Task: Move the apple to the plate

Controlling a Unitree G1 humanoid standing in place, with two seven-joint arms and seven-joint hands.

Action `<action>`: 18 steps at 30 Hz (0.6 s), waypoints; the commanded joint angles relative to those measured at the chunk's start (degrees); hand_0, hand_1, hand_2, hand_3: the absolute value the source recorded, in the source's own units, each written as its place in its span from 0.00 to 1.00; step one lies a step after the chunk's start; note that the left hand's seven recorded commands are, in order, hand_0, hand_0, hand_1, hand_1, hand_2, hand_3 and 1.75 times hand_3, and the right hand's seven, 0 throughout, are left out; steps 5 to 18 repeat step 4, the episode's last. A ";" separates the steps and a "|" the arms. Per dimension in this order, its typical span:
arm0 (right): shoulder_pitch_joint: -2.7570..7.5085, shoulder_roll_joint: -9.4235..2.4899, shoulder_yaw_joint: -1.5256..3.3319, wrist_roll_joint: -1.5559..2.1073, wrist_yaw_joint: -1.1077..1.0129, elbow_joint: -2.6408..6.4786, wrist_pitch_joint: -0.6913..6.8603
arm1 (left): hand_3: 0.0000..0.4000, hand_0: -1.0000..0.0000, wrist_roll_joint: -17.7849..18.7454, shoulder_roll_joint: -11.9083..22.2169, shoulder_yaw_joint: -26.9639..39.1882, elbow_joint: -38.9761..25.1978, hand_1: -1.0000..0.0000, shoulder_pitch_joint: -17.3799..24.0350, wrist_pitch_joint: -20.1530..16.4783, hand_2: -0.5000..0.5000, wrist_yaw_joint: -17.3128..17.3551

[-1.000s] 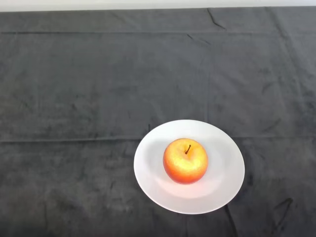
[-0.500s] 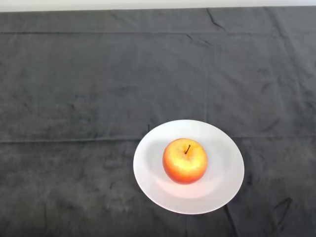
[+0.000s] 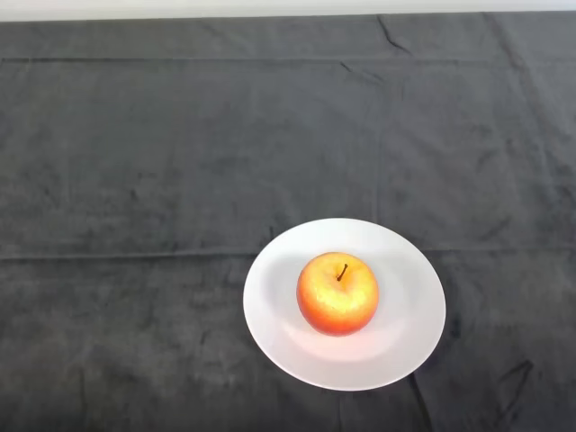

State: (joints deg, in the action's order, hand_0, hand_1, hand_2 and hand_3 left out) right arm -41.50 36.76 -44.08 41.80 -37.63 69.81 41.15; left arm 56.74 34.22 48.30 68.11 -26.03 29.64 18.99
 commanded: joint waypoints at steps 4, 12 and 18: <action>-0.87 1.72 -0.88 0.74 -0.52 0.71 -0.25 | 0.00 1.00 -2.85 3.03 0.63 2.49 1.00 -2.30 -0.42 0.50 0.99; -0.87 1.72 -0.88 0.74 -0.52 0.71 -0.25 | 0.00 1.00 -2.85 3.03 0.63 2.49 1.00 -2.30 -0.42 0.50 0.99; -0.87 1.72 -0.88 0.74 -0.52 0.71 -0.25 | 0.00 1.00 -2.85 3.03 0.63 2.49 1.00 -2.30 -0.42 0.50 0.99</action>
